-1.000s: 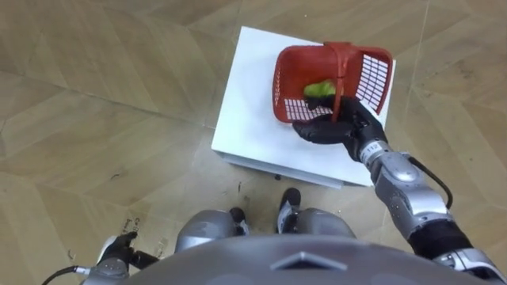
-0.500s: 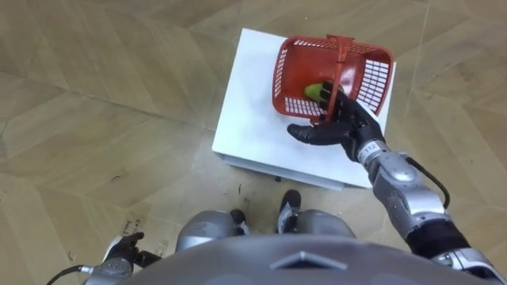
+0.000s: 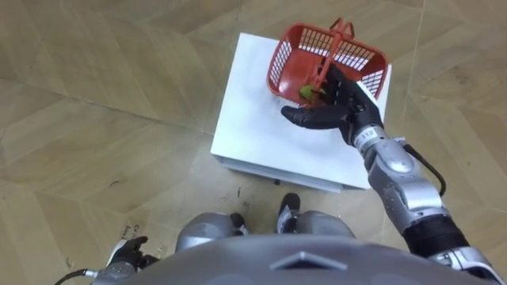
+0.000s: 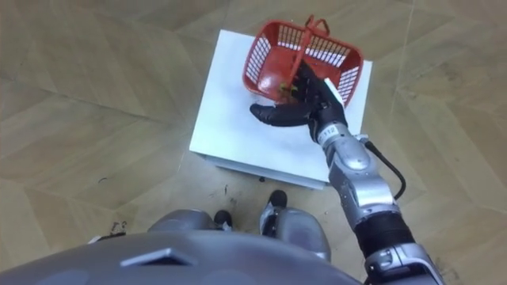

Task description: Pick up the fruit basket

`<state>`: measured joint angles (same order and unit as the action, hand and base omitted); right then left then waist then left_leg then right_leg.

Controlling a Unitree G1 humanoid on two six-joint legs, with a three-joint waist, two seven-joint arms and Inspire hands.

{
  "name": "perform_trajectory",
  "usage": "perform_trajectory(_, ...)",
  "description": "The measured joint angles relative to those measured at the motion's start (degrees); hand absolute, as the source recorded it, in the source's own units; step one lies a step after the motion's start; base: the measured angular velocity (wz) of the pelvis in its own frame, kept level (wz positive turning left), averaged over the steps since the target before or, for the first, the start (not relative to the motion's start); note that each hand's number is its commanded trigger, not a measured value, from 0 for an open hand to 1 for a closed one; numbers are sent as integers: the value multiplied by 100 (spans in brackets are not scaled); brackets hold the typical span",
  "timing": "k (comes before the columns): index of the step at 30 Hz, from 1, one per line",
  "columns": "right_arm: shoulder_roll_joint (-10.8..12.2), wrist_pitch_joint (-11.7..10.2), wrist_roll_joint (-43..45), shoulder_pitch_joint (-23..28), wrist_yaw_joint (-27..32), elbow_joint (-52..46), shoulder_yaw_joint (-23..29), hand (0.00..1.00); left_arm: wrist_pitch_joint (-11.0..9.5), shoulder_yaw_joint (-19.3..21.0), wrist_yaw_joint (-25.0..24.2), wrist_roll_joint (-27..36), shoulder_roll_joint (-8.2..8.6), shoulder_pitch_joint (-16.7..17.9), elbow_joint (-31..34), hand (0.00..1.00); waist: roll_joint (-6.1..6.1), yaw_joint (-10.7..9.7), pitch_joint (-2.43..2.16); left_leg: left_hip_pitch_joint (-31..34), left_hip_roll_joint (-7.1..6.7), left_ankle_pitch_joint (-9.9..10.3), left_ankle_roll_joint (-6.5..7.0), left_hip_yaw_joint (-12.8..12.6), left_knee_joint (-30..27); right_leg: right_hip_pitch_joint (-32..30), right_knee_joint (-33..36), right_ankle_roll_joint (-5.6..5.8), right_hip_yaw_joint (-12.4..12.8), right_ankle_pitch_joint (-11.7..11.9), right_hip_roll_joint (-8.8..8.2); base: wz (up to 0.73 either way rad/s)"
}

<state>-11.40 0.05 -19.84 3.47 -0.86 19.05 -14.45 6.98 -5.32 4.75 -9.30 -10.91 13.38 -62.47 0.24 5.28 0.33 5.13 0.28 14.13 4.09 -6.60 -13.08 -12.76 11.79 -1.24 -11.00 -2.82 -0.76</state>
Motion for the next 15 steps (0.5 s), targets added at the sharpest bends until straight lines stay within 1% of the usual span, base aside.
perform_trajectory(3,23,0,24,3,117,-100,2,0,0,-2,16,-4,5,0,-9,0,-2,-47,1,-16,2,0,0,-41,32,-9,-3,1,13,-1,-2,-6)
perform_trajectory(6,24,-10,114,57,224,-460,42,0,-3,12,19,-50,6,0,-37,0,0,-85,2,-17,6,0,0,-84,53,-14,-8,1,20,-1,0,-6)
perform_trajectory(9,26,-137,120,58,380,-635,136,0,-22,11,19,-48,21,-1,-54,0,1,-102,2,-31,9,0,0,-101,61,-7,-10,1,21,0,13,0)
perform_trajectory(10,37,-180,148,56,426,-655,209,0,-39,11,19,-48,29,0,-72,0,1,-139,3,-40,8,0,0,-102,61,1,-10,1,21,-1,12,0)
perform_trajectory(15,39,-227,159,52,718,-659,293,0,-74,4,89,-47,75,1,-176,0,30,-222,20,-80,10,0,1,-88,127,57,-17,3,15,-2,8,0)
